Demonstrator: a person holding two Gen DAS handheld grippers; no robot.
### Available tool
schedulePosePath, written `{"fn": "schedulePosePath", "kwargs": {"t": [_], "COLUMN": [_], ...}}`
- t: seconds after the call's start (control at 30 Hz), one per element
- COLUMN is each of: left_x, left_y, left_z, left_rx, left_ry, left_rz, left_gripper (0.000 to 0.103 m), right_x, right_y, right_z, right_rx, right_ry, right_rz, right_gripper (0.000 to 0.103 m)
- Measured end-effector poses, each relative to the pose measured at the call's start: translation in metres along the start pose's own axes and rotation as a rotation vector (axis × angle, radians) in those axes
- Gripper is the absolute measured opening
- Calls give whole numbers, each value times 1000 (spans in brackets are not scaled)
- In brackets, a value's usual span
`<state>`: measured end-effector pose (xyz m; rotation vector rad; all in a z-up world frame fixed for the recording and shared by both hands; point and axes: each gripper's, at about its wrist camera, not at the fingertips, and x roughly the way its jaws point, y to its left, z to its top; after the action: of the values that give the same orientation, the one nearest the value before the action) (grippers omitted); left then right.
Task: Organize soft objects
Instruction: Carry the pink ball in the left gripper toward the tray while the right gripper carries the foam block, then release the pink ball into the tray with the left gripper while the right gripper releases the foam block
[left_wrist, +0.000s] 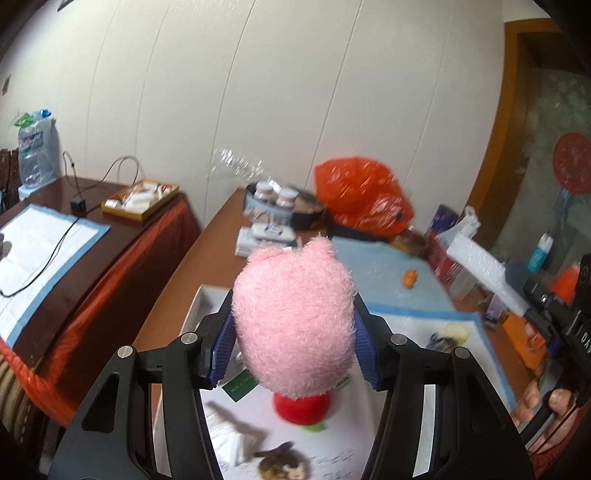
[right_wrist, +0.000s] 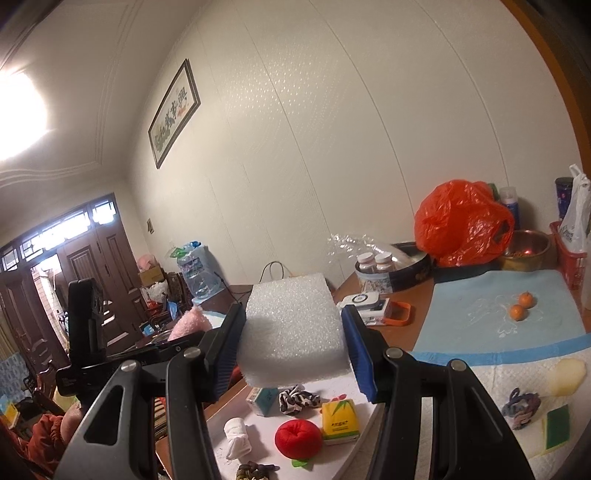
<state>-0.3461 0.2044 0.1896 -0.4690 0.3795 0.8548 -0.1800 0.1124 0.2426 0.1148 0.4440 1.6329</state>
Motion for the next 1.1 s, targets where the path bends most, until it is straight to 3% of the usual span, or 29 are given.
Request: {"fn": "schedulePosePath", "kwargs": {"t": [0.3, 0.53, 0.6, 0.63, 0.67, 0.7, 0.73, 1.1], "left_x": [46, 70, 74, 75, 75, 73, 70, 54], "left_y": [34, 50, 55, 56, 58, 60, 62, 64], "left_z": [-48, -70, -72, -72, -72, -70, -68, -44], "left_rx": [-58, -59, -60, -54, -45, -38, -37, -71], "left_ry": [206, 322, 341, 342, 333, 316, 292, 193], "left_rz": [-15, 6, 3, 14, 31, 41, 49, 63], "left_gripper": [56, 56, 62, 72, 82, 100, 103, 103], "right_x": [67, 116, 126, 131, 136, 141, 144, 104], "right_y": [6, 7, 10, 12, 13, 14, 16, 22], "right_z": [-40, -73, -79, -82, -86, -89, -92, -73], "right_rx": [19, 45, 40, 39, 37, 32, 27, 9], "right_ry": [181, 308, 327, 339, 357, 379, 399, 257], "right_rz": [5, -15, -23, -26, -33, -47, -65, -136], "right_gripper": [54, 54, 56, 55, 70, 84, 102, 103]}}
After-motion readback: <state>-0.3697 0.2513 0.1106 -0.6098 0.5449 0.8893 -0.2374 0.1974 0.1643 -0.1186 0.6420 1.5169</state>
